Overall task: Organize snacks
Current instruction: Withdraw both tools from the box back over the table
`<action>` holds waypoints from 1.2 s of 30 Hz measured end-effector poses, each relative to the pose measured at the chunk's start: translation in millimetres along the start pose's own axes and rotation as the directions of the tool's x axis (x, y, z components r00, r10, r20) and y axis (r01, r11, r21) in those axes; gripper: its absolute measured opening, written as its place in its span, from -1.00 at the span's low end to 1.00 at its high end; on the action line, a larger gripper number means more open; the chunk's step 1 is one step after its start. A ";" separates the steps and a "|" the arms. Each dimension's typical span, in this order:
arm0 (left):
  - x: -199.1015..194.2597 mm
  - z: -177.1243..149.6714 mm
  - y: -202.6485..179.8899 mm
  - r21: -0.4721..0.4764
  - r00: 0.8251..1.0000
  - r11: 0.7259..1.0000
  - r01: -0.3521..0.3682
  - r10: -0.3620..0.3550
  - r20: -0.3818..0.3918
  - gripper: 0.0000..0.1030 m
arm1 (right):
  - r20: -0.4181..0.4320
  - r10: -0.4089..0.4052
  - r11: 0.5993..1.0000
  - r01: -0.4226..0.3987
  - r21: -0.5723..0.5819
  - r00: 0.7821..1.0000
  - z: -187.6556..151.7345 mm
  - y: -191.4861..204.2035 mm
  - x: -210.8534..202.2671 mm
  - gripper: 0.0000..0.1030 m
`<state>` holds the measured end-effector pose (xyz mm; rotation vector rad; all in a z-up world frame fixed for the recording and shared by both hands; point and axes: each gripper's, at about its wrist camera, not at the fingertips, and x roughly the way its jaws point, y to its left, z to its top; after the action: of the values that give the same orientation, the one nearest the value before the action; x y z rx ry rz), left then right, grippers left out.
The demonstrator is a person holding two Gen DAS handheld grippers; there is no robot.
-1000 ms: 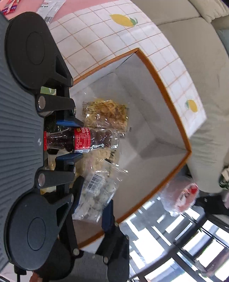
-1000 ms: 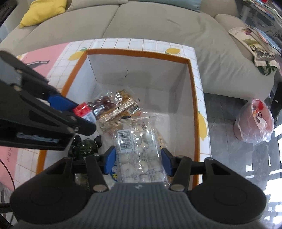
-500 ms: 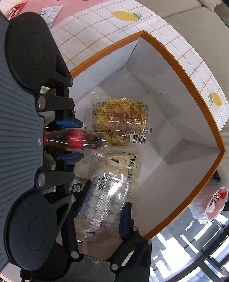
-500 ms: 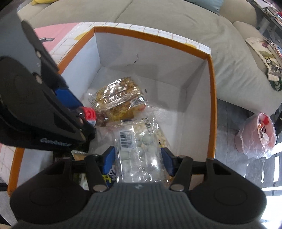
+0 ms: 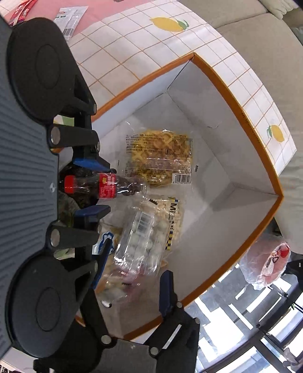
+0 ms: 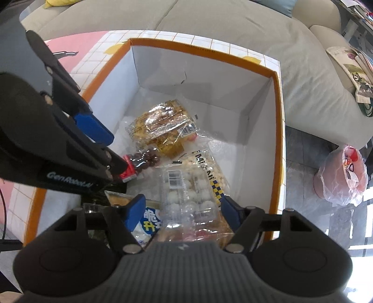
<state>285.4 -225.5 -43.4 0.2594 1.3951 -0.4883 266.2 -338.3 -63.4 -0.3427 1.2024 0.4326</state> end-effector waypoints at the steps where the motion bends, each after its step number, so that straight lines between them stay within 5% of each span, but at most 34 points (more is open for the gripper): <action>1: -3.4 -2.4 -0.3 0.001 1.000 1.000 -0.002 0.002 0.009 -0.20 | 0.002 -0.005 1.000 0.005 -0.004 1.000 -0.1 1.7 -2.7 0.37; 5: -19.8 -14.4 -0.3 -0.001 0.999 1.000 0.006 -0.006 0.043 -0.18 | -0.016 -0.045 0.999 0.045 -0.009 0.999 -1.9 7.8 -8.8 0.27; 10: -37.7 -33.3 3.0 -0.019 0.996 1.000 0.003 -0.001 0.088 -0.17 | -0.053 -0.054 0.998 0.055 0.022 0.997 -7.9 10.5 -5.8 -0.50; 26: -72.8 -93.4 38.4 -0.149 0.986 0.989 0.003 0.022 0.168 -0.16 | -0.121 -0.073 0.986 0.089 0.139 0.990 -0.8 6.8 38.5 -0.56; 36: -97.1 -151.4 51.1 -0.179 0.960 0.984 -0.010 0.060 0.273 -0.16 | 0.064 -0.051 0.987 0.041 0.153 0.997 -11.1 51.4 -38.3 -0.39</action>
<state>167.7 -95.1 20.6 0.0678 1.1481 -0.3540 220.4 -304.2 -32.2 -0.2223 1.1513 0.3082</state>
